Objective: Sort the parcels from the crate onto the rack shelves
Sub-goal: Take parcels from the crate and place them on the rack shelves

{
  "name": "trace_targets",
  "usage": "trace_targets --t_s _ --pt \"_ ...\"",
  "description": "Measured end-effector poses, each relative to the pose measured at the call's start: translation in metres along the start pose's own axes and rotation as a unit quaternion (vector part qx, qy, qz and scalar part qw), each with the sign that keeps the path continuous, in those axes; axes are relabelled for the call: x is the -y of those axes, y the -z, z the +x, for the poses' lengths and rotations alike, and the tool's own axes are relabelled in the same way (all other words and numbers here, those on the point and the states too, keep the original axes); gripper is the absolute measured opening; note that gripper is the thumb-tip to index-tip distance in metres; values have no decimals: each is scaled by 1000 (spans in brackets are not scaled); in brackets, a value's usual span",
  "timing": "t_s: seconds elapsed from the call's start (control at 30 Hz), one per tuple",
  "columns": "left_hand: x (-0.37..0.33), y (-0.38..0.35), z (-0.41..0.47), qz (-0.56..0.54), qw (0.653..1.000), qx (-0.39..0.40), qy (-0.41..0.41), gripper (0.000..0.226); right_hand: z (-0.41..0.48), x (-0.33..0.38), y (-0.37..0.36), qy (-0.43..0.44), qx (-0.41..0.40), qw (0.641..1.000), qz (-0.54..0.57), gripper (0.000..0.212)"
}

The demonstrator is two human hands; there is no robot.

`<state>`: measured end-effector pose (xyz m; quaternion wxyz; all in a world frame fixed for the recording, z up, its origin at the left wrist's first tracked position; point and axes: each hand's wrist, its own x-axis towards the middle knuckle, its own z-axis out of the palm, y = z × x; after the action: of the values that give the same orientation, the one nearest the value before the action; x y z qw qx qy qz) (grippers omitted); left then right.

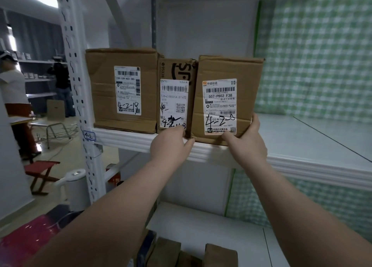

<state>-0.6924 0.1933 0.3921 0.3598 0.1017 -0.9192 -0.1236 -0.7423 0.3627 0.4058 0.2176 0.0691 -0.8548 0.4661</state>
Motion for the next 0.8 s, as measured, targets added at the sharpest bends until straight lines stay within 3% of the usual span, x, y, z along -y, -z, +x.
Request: trace_targets --t_s 0.3,0.8 --pt "-2 -5 10 24 999 -16 21 30 10 4 -6 -55 0 998 -43 81" --pt "-2 -3 5 33 999 -3 2 28 13 0 -13 -72 6 993 -96 74"
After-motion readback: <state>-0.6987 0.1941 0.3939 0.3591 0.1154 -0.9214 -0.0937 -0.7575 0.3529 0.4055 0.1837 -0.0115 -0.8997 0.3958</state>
